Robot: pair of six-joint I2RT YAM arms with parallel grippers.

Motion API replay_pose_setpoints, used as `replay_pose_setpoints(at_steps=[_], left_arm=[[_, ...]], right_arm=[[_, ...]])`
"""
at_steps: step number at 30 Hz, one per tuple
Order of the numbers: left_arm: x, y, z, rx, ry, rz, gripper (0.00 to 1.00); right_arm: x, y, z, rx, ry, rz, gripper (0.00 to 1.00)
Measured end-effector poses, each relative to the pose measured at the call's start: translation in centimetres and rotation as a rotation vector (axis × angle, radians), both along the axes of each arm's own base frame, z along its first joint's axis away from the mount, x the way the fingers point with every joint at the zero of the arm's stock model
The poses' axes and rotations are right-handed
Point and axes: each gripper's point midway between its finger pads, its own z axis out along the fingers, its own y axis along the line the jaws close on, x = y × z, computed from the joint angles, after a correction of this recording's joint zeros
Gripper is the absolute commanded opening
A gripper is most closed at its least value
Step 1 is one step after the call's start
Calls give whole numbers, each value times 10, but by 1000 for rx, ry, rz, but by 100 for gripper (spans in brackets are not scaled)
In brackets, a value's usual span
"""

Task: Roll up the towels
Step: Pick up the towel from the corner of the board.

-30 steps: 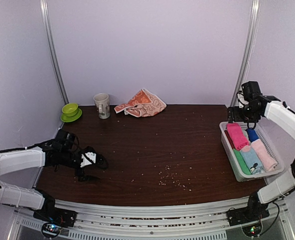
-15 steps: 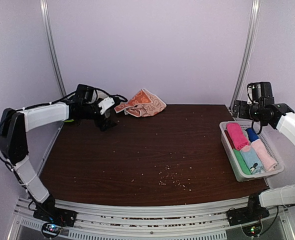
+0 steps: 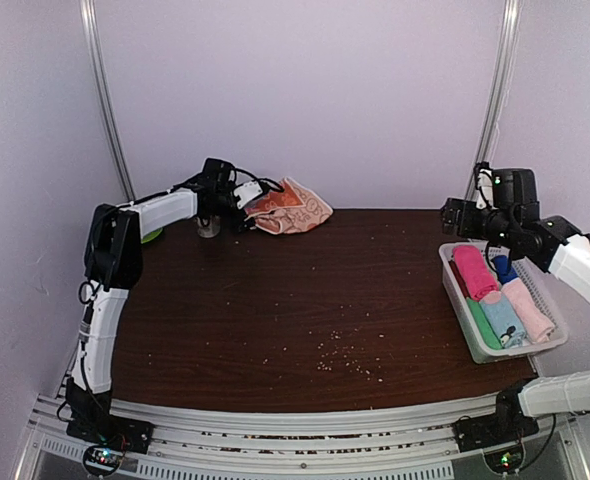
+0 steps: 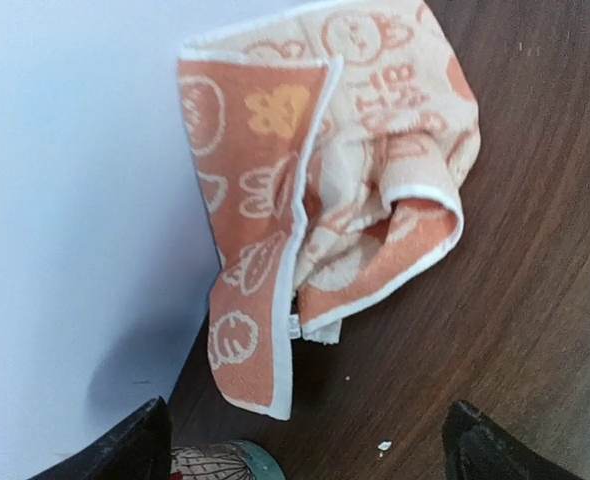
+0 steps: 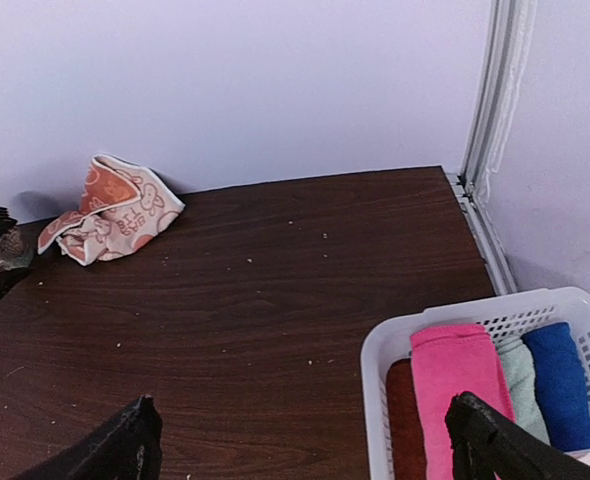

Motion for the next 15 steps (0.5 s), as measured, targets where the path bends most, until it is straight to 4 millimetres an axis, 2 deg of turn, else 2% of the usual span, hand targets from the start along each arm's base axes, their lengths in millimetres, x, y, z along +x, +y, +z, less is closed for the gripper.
replay_pose_setpoints(at_steps=[4,9,15], left_arm=[[8,9,-40,120,-8,9,91],[23,16,-76,246,-63,24,84],[43,13,-76,375,-229,54,73]], right_arm=[[5,27,-3,0,-14,49,100],[8,69,-23,-33,16,118,100],[-2,103,-30,-71,11,163,100]])
